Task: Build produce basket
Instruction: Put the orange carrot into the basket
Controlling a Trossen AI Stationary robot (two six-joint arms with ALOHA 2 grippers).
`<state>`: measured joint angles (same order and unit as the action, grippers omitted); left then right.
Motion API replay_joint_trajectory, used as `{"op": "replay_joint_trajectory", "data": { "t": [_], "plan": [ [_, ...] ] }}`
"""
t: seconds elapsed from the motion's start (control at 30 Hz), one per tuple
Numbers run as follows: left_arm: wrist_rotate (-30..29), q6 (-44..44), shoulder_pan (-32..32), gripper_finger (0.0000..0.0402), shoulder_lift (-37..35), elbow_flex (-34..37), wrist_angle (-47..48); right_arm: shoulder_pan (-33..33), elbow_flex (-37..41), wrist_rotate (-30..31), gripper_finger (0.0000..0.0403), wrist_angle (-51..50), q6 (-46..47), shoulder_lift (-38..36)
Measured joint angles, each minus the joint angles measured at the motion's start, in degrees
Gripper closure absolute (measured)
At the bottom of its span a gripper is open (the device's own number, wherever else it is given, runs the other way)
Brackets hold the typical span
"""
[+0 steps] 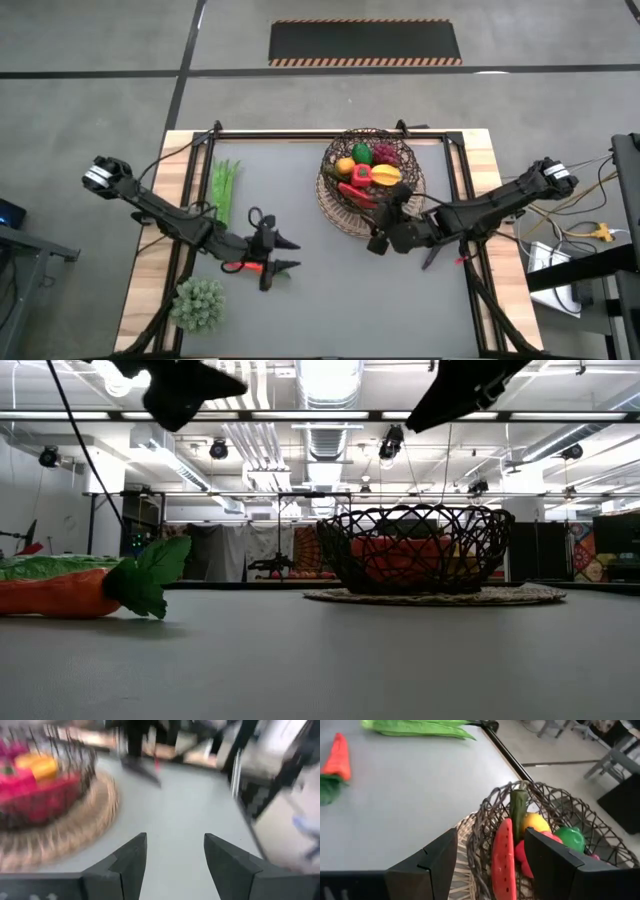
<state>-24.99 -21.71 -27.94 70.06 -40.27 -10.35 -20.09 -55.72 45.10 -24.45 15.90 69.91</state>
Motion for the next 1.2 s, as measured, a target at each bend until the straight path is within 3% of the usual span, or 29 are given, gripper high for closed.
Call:
{"op": "replay_joint_trajectory", "data": {
  "t": [0.1, 0.27, 0.37, 0.6, 0.93, 1.07, 1.2],
  "plan": [
    [0.8, -7.6, -1.2, 0.0221, 2.4, -6.1, 18.6, -0.8, 0.2, 0.0, 0.0188, -0.1, -0.5, -0.1],
    [14.1, -17.6, -2.2, 0.0221, 8.0, -15.5, 53.3, -1.3, 1.0, 0.0, 0.0188, -0.1, -0.8, -0.1],
    [18.8, -18.3, -2.3, 0.0221, 10.7, -16.6, 64.9, -1.3, 1.7, 0.0, 0.0188, -0.1, -0.2, -0.1],
    [20.6, -12.5, -2.1, 0.0221, 15.8, -14.1, 63.6, -1.3, 2.5, 0.0, 0.0188, 0.6, 0.0, -0.1],
    [17.8, -12.0, -2.0, 0.0224, 20.9, -13.7, 62.8, -1.4, 2.5, 0.0, 0.0188, 0.8, 0.0, -0.1],
    [17.6, -12.1, -2.0, 0.0248, 21.1, -13.7, 61.5, -1.4, 2.6, 0.0, 0.0188, 0.7, 0.0, -0.1],
    [17.6, -12.3, -2.0, 0.0298, 21.0, -13.7, 61.7, -1.4, 2.6, -0.1, 0.0188, 0.7, 0.0, -0.1]
  ]
}}
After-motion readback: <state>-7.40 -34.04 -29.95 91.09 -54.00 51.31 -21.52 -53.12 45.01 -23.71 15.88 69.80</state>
